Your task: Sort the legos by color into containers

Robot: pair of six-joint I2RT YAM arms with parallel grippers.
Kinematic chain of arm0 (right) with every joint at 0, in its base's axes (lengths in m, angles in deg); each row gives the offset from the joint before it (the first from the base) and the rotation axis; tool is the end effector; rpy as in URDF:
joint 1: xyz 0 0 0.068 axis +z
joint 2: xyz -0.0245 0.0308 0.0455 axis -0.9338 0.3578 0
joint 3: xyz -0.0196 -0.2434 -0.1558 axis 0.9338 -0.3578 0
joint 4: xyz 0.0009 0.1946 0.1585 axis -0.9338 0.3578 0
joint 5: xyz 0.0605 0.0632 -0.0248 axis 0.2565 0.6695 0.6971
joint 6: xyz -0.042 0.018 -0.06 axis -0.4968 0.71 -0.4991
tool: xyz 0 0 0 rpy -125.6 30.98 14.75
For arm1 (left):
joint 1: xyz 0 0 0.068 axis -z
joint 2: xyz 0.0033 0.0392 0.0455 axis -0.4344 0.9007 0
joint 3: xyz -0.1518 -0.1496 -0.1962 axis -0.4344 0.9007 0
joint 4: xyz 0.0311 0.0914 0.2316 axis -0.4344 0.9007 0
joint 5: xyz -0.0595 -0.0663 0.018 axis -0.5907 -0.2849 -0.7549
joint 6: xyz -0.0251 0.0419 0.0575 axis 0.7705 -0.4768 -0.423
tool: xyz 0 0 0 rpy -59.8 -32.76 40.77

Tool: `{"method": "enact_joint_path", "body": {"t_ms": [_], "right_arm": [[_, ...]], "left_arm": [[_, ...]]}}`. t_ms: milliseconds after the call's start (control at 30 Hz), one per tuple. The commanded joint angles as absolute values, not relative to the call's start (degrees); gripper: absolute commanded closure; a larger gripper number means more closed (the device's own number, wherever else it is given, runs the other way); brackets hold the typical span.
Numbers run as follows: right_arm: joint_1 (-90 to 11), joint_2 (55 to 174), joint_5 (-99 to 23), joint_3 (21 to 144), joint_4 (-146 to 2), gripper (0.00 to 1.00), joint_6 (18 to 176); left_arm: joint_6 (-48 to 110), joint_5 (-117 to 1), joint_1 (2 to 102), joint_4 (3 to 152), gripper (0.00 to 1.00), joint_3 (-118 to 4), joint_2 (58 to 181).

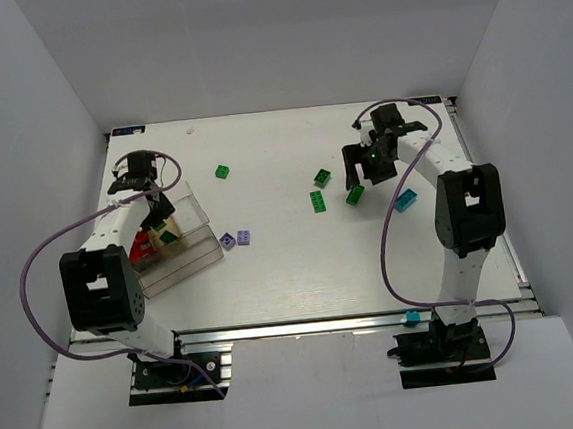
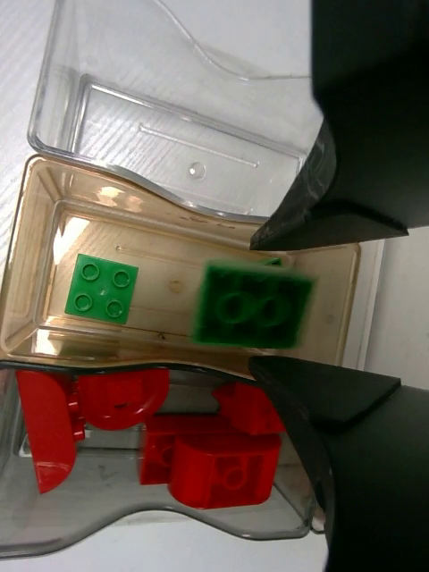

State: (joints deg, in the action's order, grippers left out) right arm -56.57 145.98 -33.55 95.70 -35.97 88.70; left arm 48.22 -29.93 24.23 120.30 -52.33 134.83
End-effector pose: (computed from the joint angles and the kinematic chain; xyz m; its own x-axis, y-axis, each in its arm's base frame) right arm 0.4199 0.1068 0.2170 -0.8392 -0.2082 -0.5023 -0.3339 0.9264 0.1738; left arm 0.3199 0.0302 0.2379 -0.7048 -0.4670 -0.5340 -0.5815 0.8114 0.0579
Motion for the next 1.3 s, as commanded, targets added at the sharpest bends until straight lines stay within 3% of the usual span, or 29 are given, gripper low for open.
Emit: {"method": "enact_joint_path", "body": {"t_ms": [0, 100, 200, 500, 733, 933, 1133, 1167, 1233, 1267], "right_arm": [[-55.94, 146.91, -34.98, 97.94, -34.93, 0.13, 89.56], [-55.59, 147.35, -36.83, 97.76, -34.75, 0.12, 91.49], [-54.98, 148.40, -38.59, 97.15, -34.75, 0.11, 93.59], [-52.34, 152.62, -44.30, 98.29, -36.07, 0.12, 100.45], [-49.79, 154.56, -51.24, 98.12, -36.33, 0.22, 101.51], [-49.70, 155.18, -51.42, 96.80, -37.12, 0.44, 101.51], [-50.05, 153.07, -51.25, 97.41, -38.26, 0.77, 97.75], [-49.97, 152.63, -50.64, 97.41, -39.14, 0.89, 96.86], [-49.79, 151.05, -48.00, 96.62, -40.11, 1.00, 94.75], [-49.70, 149.13, -47.04, 95.92, -40.90, 1.00, 92.13]], "left_arm": [[47.26, -31.20, 23.64, 117.67, 0.38, -53.09, 135.17], [47.09, -31.37, 23.64, 118.02, 0.24, -53.44, 134.91], [47.08, -31.81, 23.64, 118.46, 0.19, -53.79, 133.25], [48.93, -37.69, 24.16, 120.39, 0.17, -53.97, 121.65], [51.48, -42.61, 24.69, 121.80, 0.16, -50.90, 111.36], [53.76, -45.43, 24.69, 121.19, 0.15, -47.82, 103.01], [53.77, -47.63, 24.69, 120.57, 0.15, -45.80, 98.26], [53.76, -47.98, 24.69, 120.48, 0.14, -45.62, 97.91], [53.68, -48.07, 24.69, 120.22, 0.14, -45.09, 96.68], [53.68, -48.16, 24.69, 120.04, 0.14, -44.92, 96.41]]}}
